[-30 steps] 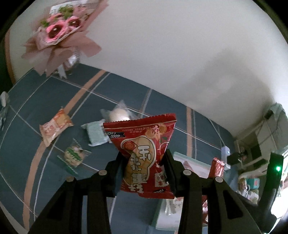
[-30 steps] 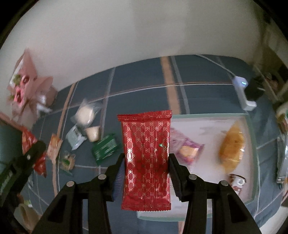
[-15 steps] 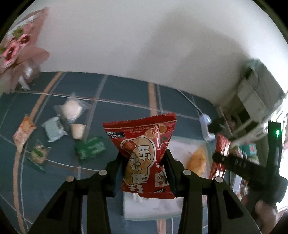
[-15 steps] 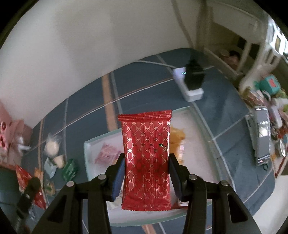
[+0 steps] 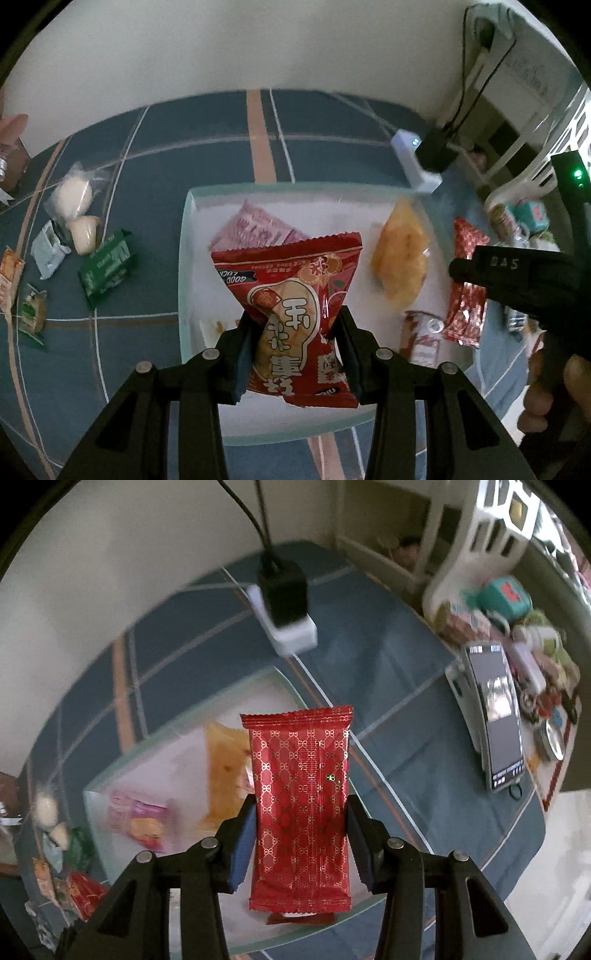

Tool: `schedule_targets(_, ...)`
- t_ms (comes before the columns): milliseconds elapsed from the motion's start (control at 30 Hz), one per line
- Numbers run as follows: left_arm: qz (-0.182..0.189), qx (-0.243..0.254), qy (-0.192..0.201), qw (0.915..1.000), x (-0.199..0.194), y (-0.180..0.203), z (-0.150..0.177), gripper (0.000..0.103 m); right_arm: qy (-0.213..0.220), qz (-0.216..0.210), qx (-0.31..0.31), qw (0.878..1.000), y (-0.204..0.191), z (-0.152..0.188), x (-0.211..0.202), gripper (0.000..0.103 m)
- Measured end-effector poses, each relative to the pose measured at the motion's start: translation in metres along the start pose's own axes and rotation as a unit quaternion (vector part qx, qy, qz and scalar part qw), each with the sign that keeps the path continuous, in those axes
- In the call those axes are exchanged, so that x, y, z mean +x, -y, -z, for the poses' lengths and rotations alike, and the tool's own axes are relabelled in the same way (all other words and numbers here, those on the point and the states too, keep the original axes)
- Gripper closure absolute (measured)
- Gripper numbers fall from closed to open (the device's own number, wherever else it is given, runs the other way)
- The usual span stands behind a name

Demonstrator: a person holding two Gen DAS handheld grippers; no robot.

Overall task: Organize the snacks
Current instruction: 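Lift and carry both red snacks over the white tray, then open both tools to drop the red snacks into the tray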

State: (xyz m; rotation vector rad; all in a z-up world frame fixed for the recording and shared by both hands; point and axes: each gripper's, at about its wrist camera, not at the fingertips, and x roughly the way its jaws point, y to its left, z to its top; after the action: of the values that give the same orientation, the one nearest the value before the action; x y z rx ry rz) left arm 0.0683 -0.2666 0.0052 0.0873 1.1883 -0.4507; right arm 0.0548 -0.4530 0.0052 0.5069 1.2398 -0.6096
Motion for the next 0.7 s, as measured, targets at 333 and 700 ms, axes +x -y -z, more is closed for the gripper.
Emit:
schedule_targets(333,-0.020,-0.019,-0.025,0.9993,0.027,-0.014,0.003,0.060,-0.034,0.005,0.005,0.999,0.006,0.003,0.033,0.054)
schedule_targets(700,-0.030,-0.026,-0.027,0.9989,0.038,-0.016,0.005,0.056,-0.055,-0.009,-0.005,0.998,0.000,0.004,0.051,0.043)
